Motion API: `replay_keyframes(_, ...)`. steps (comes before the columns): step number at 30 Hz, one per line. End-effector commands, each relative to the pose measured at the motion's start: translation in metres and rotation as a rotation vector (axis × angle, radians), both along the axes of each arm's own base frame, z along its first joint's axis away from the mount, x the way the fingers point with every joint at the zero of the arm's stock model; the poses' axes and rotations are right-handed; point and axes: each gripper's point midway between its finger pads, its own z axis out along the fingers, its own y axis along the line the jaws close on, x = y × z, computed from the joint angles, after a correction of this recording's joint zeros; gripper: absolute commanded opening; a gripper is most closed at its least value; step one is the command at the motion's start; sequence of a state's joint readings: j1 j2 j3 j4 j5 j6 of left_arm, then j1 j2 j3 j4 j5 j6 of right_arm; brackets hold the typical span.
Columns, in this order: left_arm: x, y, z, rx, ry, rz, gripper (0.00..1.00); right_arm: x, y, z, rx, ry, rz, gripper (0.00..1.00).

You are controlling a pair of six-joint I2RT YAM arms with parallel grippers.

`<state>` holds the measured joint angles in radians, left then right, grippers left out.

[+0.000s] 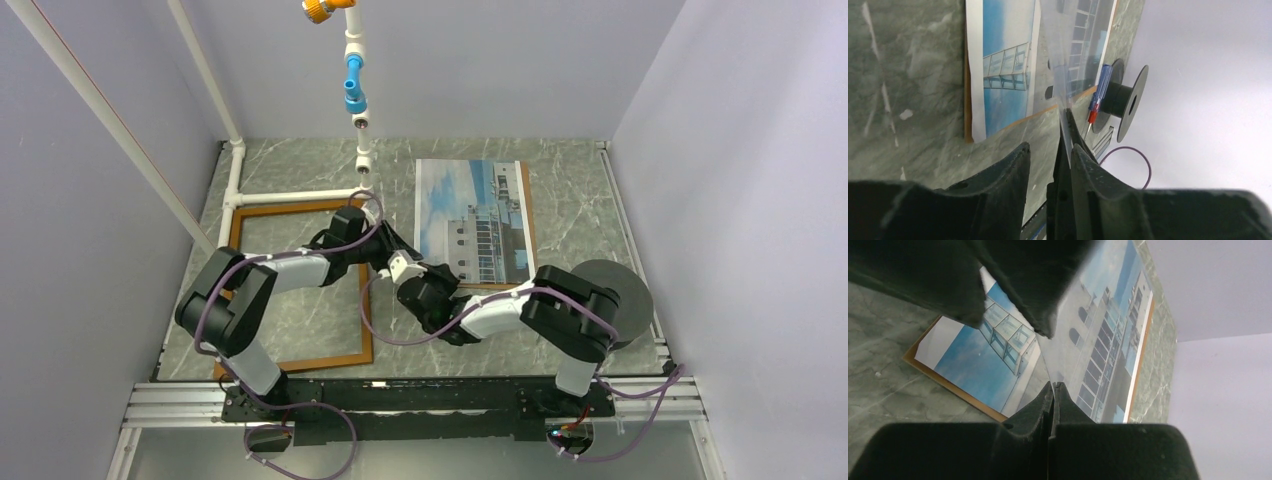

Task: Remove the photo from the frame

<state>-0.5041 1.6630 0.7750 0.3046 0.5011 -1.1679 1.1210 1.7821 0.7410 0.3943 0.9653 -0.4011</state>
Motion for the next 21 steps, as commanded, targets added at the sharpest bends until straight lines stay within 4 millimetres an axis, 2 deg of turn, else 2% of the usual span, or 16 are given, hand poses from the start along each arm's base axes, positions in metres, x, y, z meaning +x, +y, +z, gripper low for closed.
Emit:
replay_keyframes(1, 0.003, 0.008, 0.030, -0.053, -0.109, 0.000, 0.45, 0.006, 0.006, 0.024, 0.180, -0.024, -0.009, 0.00)
replay_keyframes(4, 0.002, 0.021, 0.039, -0.051, -0.157, 0.023, 0.60, 0.007, 0.004, 0.030, 0.254, -0.004, -0.001, 0.00)
replay_keyframes(5, 0.001, 0.025, 0.043, -0.045, -0.180, 0.025, 0.70, 0.007, 0.003, 0.032, 0.281, 0.010, 0.007, 0.00)
replay_keyframes(6, 0.000, 0.030, 0.048, -0.040, -0.203, 0.027, 0.76, 0.006, 0.004, 0.033, 0.312, 0.024, 0.014, 0.00)
replay_keyframes(7, -0.001, 0.036, 0.048, -0.018, -0.213, 0.035, 0.78, 0.006, 0.003, 0.035, 0.339, 0.035, 0.018, 0.00)
replay_keyframes(10, -0.005, 0.051, 0.048, 0.015, -0.254, 0.059, 0.79, 0.009, -0.001, 0.039, 0.420, 0.070, 0.021, 0.00)
replay_keyframes(14, -0.003, 0.062, 0.045, 0.032, -0.316, 0.116, 0.74, 0.011, -0.005, 0.045, 0.529, 0.119, 0.043, 0.00)
replay_keyframes(16, -0.001, 0.060, 0.036, 0.028, -0.306, 0.110, 0.71, 0.013, -0.007, 0.046, 0.567, 0.134, 0.039, 0.00)
replay_keyframes(21, 0.008, 0.039, 0.025, -0.086, -0.288, 0.083, 0.70, 0.012, -0.009, 0.048, 0.611, 0.150, 0.045, 0.00)
